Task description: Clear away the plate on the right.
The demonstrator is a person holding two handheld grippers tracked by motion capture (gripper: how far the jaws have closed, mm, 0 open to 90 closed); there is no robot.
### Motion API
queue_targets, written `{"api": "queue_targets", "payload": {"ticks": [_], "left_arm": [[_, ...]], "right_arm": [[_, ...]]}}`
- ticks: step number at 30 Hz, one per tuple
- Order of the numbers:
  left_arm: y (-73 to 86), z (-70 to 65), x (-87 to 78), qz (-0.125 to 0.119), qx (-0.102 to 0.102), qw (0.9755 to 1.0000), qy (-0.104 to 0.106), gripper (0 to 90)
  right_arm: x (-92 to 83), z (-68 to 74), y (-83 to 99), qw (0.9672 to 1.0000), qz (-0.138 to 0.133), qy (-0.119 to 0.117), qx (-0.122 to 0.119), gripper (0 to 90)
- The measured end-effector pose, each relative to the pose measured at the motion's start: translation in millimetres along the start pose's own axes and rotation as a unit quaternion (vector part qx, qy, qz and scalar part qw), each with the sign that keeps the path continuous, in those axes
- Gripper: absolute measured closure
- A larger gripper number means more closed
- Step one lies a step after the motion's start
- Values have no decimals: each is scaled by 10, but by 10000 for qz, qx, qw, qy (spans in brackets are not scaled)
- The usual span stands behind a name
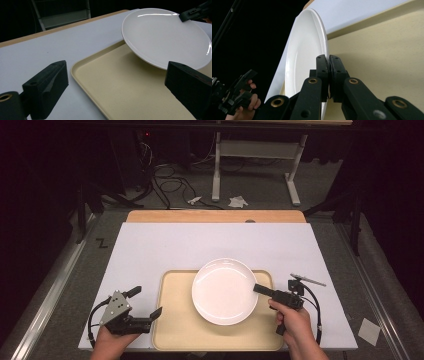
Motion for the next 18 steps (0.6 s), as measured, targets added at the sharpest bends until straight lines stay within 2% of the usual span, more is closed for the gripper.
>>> {"api": "queue_targets", "payload": {"ticks": [1, 3, 4, 18], "left_arm": [[-1, 1, -1, -2, -2, 10000, -2, 57], [-29, -31, 20, -163, -242, 9996, 2, 57], [-1, 3, -2, -9, -13, 10000, -7, 57], [1, 6, -3, -8, -30, 10000, -1, 57]], "right_arm": [[6, 12, 8, 10000, 20, -8, 17, 889], [28, 35, 27, 10000, 58, -33, 4, 889], [39, 42, 36, 10000, 78, -41, -21, 889], [159, 38, 157, 9991, 389, 77, -150, 887]]}}
Point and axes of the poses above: each handheld gripper's, and its own axes: x roughly forward along the jaws, y roughly out of its underside, z roughly to its left, the point moved 9 cm from there along x, roughly forward along the jaws, and after that the axes turned 4 degrees about -y, right-handed, at the moved point
